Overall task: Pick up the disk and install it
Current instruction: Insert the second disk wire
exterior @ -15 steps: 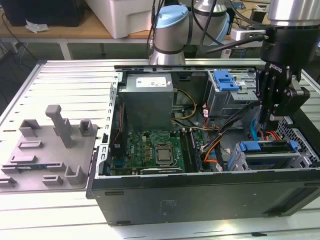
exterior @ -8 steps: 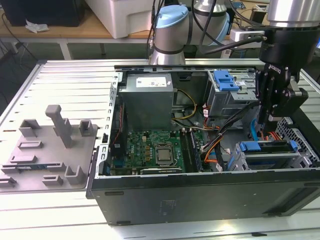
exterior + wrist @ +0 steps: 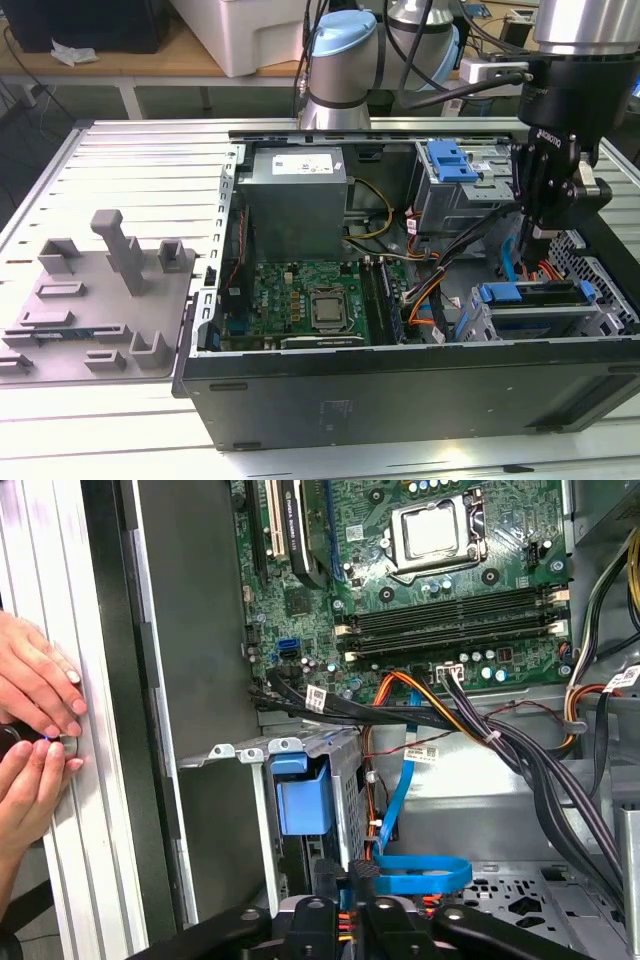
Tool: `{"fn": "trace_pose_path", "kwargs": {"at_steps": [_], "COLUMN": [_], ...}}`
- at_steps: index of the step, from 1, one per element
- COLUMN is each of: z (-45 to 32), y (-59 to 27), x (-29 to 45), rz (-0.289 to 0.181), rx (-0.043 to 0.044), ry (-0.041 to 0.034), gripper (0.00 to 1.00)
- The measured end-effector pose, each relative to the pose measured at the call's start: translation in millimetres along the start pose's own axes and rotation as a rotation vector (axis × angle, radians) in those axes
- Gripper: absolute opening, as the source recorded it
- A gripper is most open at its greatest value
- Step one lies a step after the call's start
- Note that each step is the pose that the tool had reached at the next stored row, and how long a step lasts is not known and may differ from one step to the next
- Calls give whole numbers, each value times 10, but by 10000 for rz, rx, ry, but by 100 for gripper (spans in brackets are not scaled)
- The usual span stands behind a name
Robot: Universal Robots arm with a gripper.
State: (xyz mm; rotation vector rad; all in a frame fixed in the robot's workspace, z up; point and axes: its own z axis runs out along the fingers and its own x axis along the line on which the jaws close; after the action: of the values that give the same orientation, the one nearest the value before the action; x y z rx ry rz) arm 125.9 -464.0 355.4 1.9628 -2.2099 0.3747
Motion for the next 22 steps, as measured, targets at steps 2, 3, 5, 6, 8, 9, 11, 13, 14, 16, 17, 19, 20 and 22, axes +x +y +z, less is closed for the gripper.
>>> {"fn": "trace_pose_path", "kwargs": {"at_steps": [2, 3, 5, 6, 8, 9, 11, 13, 14, 16, 17, 19, 20, 22], "z": [0, 0, 0, 0, 0, 0, 0, 0, 0, 0, 2, 5, 6, 11], "y": [0, 0, 0, 0, 0, 0, 0, 0, 0, 0, -3, -16, -23, -42], "x": [0, 0, 0, 0, 0, 0, 0, 0, 0, 0, 3, 12, 17, 30], "rz": [1, 1, 2, 5, 9, 14, 25, 27, 28, 28, 31, 38, 40, 41], "rx": [-4, -6, -13, -16, -21, -24, -28, -28, -29, -30, -39, -58, -66, -80], "ry": [0, 1, 1, 2, 3, 3, 4, 4, 4, -4, -79, -231, -280, -339], "gripper": [16, 16, 16, 16, 16, 16, 16, 16, 16, 16, 16, 16, 16, 16]}}
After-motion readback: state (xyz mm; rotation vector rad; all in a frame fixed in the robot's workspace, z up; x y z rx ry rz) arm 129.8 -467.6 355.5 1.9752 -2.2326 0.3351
